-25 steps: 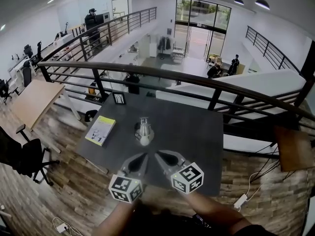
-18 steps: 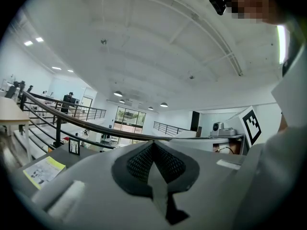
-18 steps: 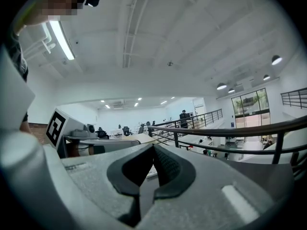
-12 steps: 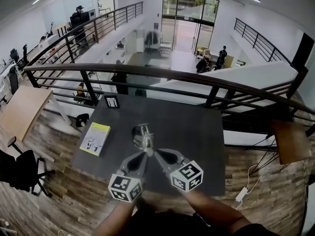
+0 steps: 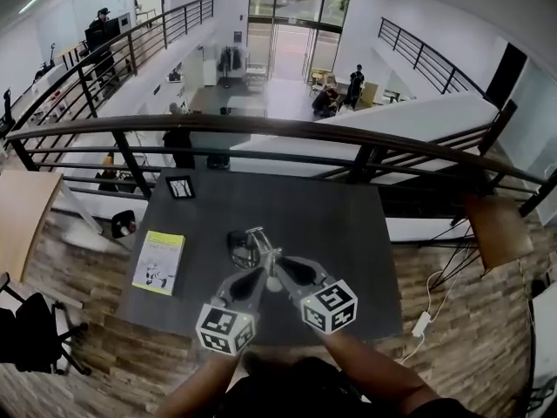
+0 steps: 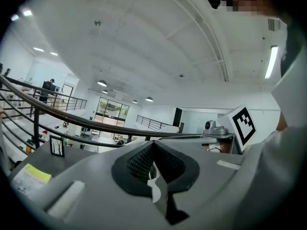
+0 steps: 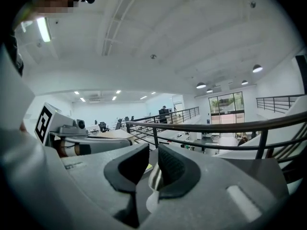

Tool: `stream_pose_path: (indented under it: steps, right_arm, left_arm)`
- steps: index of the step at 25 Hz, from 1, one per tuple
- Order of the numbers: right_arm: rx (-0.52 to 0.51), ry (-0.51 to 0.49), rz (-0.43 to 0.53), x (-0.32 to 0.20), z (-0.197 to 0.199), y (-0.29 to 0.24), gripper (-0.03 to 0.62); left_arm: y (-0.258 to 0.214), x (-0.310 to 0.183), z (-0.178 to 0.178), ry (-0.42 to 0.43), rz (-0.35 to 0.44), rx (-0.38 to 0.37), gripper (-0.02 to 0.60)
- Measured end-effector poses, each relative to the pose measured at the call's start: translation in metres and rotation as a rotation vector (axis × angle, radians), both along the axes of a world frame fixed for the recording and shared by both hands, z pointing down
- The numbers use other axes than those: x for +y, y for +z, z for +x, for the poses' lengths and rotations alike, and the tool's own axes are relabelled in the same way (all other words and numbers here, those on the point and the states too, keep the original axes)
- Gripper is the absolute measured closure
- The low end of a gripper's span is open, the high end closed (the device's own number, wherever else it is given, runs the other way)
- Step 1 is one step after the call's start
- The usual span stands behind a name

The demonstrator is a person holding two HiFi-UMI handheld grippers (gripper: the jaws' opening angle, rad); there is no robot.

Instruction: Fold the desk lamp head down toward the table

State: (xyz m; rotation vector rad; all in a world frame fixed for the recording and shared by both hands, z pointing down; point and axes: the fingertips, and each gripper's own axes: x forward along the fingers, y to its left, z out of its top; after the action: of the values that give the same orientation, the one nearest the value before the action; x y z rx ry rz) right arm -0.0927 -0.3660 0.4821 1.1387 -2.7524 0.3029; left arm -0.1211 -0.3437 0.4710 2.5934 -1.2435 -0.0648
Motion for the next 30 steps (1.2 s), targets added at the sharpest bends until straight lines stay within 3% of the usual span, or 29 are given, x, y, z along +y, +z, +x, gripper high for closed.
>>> stream_pose_path:
  steps: [4,11,22,30]
  right_arm:
    - [0.040,0.027,0.001,-0.010,-0.005,0.004,0.501]
    - [0.073,0.031,0.000,-0.028,-0.006,0.023,0.494]
    - [0.158,-0.025,-0.030,0.006,0.000,0.069,0.496]
    - [0.204,-0.068,-0.193,0.021,-0.005,0.153,0.517]
  left_arm:
    - [0.005,-0.006,-0.004,0.022,-0.015,0.003,0.580]
    - [0.020,-0.024,-0.012,0.021,-0.043,-0.006,0.580]
    - [0.041,-0.029,-0.011,0.009,-0.090,-0.020,0.580]
    - [0.070,-0.027,-0.015,-0.011,-0.124,-0.046,0.580]
